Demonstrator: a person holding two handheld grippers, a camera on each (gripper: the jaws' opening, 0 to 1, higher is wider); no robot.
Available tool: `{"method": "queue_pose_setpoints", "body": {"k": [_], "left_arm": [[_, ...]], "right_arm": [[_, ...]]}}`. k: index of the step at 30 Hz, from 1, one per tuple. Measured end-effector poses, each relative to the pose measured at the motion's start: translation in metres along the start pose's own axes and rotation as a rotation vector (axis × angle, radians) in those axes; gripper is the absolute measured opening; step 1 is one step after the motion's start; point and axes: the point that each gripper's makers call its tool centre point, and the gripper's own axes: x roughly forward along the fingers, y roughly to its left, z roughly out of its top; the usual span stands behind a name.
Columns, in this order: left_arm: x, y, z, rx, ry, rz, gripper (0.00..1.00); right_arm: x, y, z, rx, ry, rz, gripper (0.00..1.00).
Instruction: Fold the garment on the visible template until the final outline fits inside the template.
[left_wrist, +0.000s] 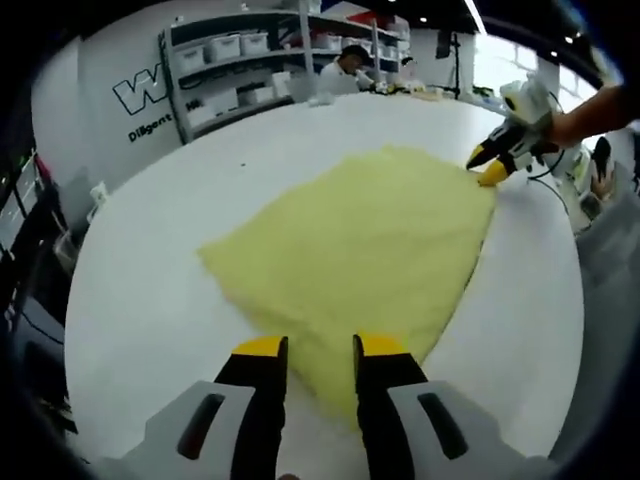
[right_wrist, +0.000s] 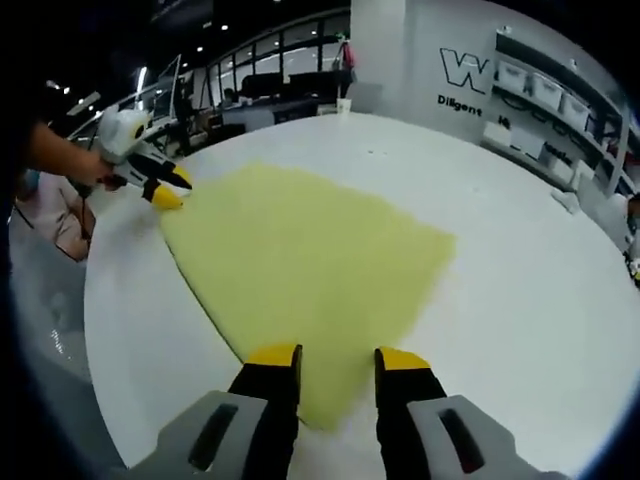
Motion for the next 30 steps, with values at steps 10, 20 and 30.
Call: {"method": "queue_pose_setpoints", "body": {"k": [10,20,30], "left_arm": [[0.02,-0.008,0.007,-0.006,-0.003,-0.01,0.3],[0.008,-0.002,-0.008,-0.1,0.014,0.0,0.31],[-0.005,-0.048,-0.017,-0.006,-0.024,-0.08,0.28]], "right_arm": [[-0.003,0.038,-0.01,-0.028,-0.022,0.071,0.27],[-0.012,0.026,-0.018,0.003,-0.003,0.036,0.27],[-0.009,0.032,-0.022,-0.03,-0.007,0.041,0.25]]}}
